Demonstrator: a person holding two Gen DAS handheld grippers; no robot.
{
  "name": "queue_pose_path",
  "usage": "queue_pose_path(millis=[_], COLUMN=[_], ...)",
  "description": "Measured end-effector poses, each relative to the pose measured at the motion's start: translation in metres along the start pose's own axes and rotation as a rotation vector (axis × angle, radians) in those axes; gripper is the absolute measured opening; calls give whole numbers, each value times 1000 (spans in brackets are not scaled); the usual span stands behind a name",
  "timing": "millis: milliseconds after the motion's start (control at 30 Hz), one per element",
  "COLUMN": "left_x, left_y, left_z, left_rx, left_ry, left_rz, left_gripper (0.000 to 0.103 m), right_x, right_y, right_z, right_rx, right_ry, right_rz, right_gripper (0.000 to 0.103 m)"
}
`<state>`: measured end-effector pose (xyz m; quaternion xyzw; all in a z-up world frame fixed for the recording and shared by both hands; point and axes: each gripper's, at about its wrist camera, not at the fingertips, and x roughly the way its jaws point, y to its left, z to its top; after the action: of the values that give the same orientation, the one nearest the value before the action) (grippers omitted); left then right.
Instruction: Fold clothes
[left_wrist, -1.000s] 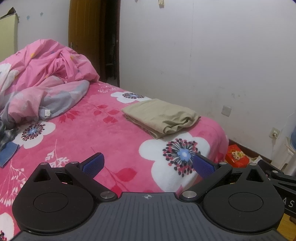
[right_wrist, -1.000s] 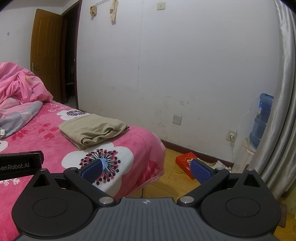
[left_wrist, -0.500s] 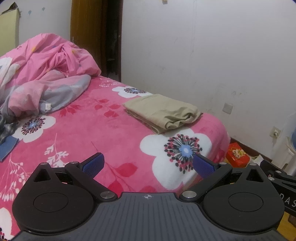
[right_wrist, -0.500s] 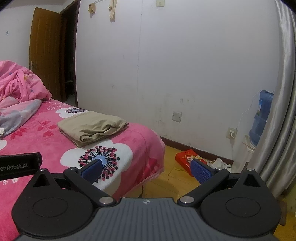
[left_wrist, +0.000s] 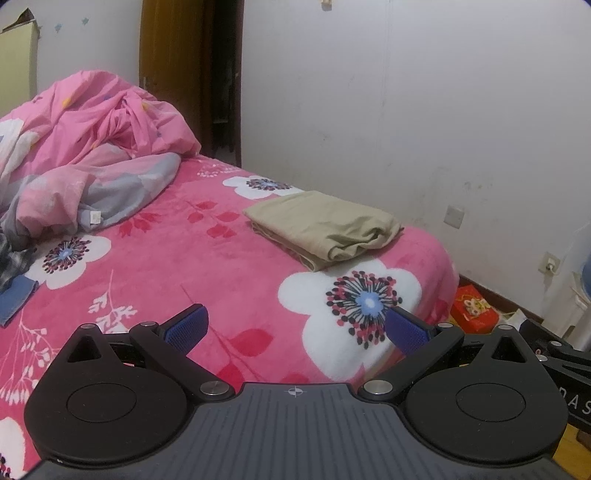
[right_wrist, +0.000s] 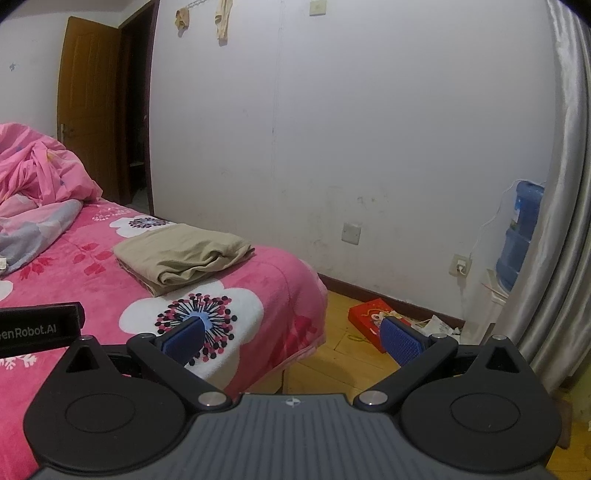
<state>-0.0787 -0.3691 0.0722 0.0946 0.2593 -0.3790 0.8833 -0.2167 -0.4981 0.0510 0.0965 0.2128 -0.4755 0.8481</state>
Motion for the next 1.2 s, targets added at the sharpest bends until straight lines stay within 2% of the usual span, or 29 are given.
queue_pose_path(millis=[1200], left_x=[0], left_y=[-1], left_z=[0], left_rx=[1], left_ry=[4], left_rz=[3], left_gripper=[103], right_x=[-1], right_y=[-2], right_z=[-1], right_rx=[14], right_ry=[4], right_rz=[0], right_gripper=[103])
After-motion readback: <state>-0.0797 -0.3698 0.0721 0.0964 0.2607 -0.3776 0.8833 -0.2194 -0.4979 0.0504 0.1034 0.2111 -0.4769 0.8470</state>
